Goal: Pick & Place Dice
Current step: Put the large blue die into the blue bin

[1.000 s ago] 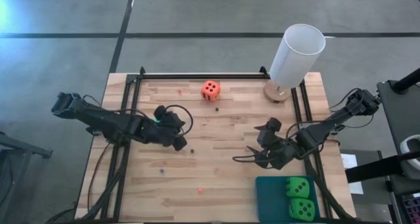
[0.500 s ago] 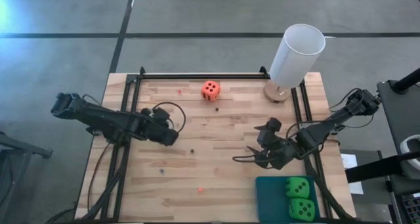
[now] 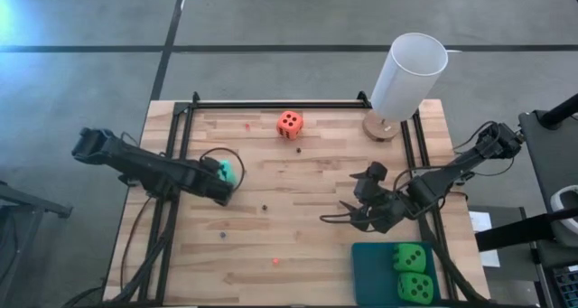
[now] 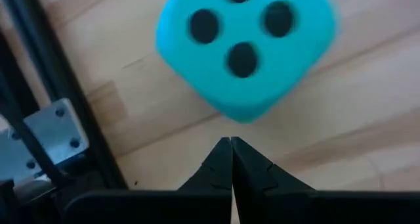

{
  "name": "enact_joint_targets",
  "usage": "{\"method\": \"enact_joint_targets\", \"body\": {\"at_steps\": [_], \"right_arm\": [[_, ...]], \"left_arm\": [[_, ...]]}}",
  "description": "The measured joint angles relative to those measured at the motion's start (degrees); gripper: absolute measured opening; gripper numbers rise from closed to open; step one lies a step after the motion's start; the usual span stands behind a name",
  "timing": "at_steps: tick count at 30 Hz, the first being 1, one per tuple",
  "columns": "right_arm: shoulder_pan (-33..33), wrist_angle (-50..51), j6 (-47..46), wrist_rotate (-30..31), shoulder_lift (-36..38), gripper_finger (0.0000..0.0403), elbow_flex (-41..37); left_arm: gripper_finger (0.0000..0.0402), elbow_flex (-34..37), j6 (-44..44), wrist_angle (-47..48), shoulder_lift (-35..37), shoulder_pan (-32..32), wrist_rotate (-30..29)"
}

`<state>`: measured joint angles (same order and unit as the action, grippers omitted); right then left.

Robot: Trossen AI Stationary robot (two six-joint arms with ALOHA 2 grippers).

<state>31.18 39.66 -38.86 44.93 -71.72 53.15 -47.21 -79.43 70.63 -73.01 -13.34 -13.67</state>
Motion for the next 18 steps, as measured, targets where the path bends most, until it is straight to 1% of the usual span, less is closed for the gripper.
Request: {"method": "enact_joint_targets", "body": {"at_steps": [5, 7, 14, 18], "right_arm": [[0.0, -0.2, 0.0, 0.1, 0.0, 0.0400, 0.0], [0.0, -0.2, 0.0, 0.1, 0.0, 0.0400, 0.0], [0.0, -0.2, 0.0, 0.1, 0.0, 0.0400, 0.0], [0.0, -0.5, 0.0, 0.2, 0.0, 0.0400, 0.0]], "left_arm": [[0.0000, 2.8, -3.1, -0.1, 0.0, 0.2, 0.4], [0.0000, 3.9, -3.6, 0.0, 0.0, 0.3, -0.3], [0.0000, 5.3, -2.4, -2.7, 0.0, 1.5, -8.2], [0.0000, 5.3, 1.8, -8.8, -0.4, 1.9, -11.7]]}}
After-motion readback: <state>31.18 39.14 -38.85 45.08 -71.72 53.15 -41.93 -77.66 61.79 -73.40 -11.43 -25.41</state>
